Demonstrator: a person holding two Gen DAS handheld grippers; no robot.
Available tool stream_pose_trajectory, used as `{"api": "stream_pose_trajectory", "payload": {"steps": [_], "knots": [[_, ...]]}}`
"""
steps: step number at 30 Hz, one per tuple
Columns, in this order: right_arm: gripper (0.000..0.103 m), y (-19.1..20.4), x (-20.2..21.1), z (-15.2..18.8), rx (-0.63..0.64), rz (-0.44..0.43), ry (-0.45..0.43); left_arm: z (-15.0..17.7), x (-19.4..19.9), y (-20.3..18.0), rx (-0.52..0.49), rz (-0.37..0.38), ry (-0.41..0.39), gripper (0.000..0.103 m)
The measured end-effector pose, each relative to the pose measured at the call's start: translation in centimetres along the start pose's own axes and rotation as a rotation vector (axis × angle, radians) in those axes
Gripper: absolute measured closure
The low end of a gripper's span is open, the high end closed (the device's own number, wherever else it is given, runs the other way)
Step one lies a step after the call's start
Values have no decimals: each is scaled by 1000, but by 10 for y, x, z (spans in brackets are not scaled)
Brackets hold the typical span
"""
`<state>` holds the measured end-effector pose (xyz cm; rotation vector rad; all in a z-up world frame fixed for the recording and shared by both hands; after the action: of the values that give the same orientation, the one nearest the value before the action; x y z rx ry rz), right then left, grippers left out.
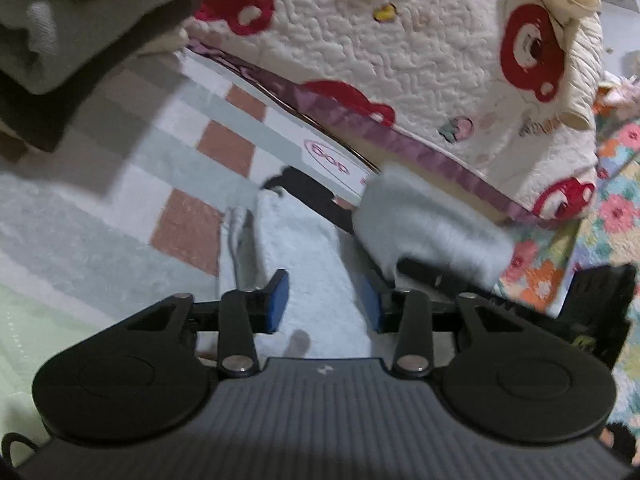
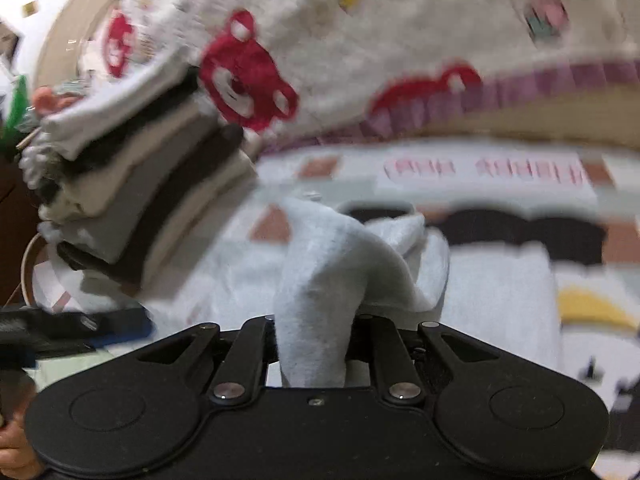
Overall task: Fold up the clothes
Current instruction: 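Pinch the shirt with the left gripper while the right gripper holds the folded end, then open both grippers and release the folded shirt on the mat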
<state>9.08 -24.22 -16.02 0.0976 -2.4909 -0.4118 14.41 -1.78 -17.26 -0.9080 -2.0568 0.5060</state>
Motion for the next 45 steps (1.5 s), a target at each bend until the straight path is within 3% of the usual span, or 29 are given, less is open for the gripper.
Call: {"api": "stream_pose_trajectory", "payload": {"steps": [2, 6, 8, 11, 19, 22, 26, 33, 40, 44, 45], "knots": [[87, 16, -2, -3, 78, -28, -2, 0, -2, 4, 16, 4, 2, 67], [87, 34, -32, 24, 232, 36, 63, 1, -3, 20, 97, 24, 0, 67], [85, 38, -40, 34, 245, 45, 99, 0, -1, 26, 119, 26, -9, 66], [69, 47, -41, 31, 261, 42, 96, -3, 1, 33, 166, 55, -23, 64], [68, 57, -36, 41, 350, 18, 77, -1, -5, 31, 251, 180, -7, 63], [56, 68, -30, 43, 411, -22, 49, 0, -6, 31, 243, 169, -3, 62], [56, 85, -34, 44, 579, 13, 35, 0, -5, 38, 272, 151, -7, 60], [56, 98, -39, 51, 625, -80, 69, 1, -1, 49, 319, 141, -15, 56], [56, 119, -33, 58, 672, -258, 78, 0, 2, 47, 281, 116, -20, 55], [57, 110, -20, 52, 547, -296, 94, -4, 15, 43, 223, 62, -49, 55], [57, 98, -9, 47, 485, -310, 80, -4, 17, 33, 153, 31, -44, 55]]}}
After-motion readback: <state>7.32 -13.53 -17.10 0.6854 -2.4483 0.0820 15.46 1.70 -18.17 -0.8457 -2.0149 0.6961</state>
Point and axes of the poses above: each gripper's, at about its wrist camera, not at the fingertips, and x roughly against the way its jaws point, y to its left, z to its underside, the point moved 5 cm from there along -x, roughly the way its jaws point, and after that the axes turned 3 degrees about -z, right-handed, at the moved point
